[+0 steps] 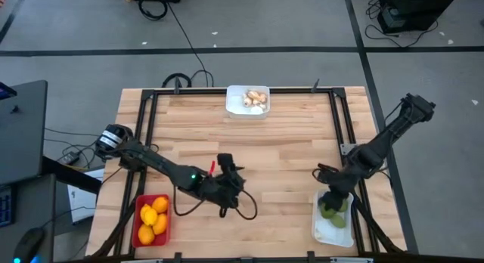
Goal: Sort produce into baskets
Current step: Put the lime into the bottom white bin
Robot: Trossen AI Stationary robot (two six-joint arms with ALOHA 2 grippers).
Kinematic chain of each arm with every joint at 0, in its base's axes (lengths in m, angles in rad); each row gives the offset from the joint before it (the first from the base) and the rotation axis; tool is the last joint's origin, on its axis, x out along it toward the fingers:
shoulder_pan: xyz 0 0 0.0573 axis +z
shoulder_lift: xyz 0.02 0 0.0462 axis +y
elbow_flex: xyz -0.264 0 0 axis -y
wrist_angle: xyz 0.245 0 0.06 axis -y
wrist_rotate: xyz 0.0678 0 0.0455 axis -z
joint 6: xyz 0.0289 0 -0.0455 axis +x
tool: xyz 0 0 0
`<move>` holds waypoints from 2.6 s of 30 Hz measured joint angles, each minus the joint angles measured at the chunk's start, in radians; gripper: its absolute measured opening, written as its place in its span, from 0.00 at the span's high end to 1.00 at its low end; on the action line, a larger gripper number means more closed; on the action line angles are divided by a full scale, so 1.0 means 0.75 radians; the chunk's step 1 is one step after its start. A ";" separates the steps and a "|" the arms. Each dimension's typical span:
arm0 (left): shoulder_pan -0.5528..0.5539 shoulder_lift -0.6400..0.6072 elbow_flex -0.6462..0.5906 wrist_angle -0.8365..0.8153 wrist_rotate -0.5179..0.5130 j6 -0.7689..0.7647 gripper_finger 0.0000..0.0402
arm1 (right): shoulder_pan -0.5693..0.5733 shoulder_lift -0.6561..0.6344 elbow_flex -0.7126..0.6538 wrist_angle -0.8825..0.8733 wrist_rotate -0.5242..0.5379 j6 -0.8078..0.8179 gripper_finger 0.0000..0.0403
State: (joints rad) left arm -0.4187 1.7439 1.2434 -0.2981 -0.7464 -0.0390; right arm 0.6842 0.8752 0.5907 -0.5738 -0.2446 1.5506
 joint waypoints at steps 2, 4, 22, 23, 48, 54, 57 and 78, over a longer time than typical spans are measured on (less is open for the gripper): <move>-0.004 0.000 0.000 -0.145 -0.060 -0.059 0.43 | 0.048 0.018 -0.001 -0.065 -0.002 0.078 0.75; -0.002 0.001 -0.001 -0.282 -0.071 -0.147 0.43 | 0.090 0.032 -0.001 -0.054 0.007 0.094 0.75; -0.009 0.002 -0.001 -0.785 0.201 -0.606 0.43 | 0.133 0.104 -0.001 0.028 -0.070 -0.196 0.44; -0.014 0.002 -0.001 -0.818 0.229 -0.627 0.43 | 0.134 0.095 -0.001 0.074 -0.061 -0.209 0.42; 0.055 -0.386 -0.454 -1.057 0.575 -1.222 0.43 | 0.183 0.057 0.000 0.519 0.584 -0.913 0.40; 0.061 -0.502 -0.611 -0.982 0.669 -1.357 0.43 | 0.183 0.057 0.000 0.514 0.668 -0.964 0.40; 0.061 -0.502 -0.674 -0.964 0.710 -1.386 0.43 | 0.182 0.057 0.000 0.514 0.687 -0.964 0.40; 0.074 -0.501 -0.755 -0.243 0.382 -0.934 0.63 | 0.078 0.136 0.000 0.516 1.200 -1.078 0.40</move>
State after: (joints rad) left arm -0.3628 1.3682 0.6772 -0.4806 -0.4598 -0.7398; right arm 0.7428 0.9770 0.5907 -0.1869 0.6552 0.7421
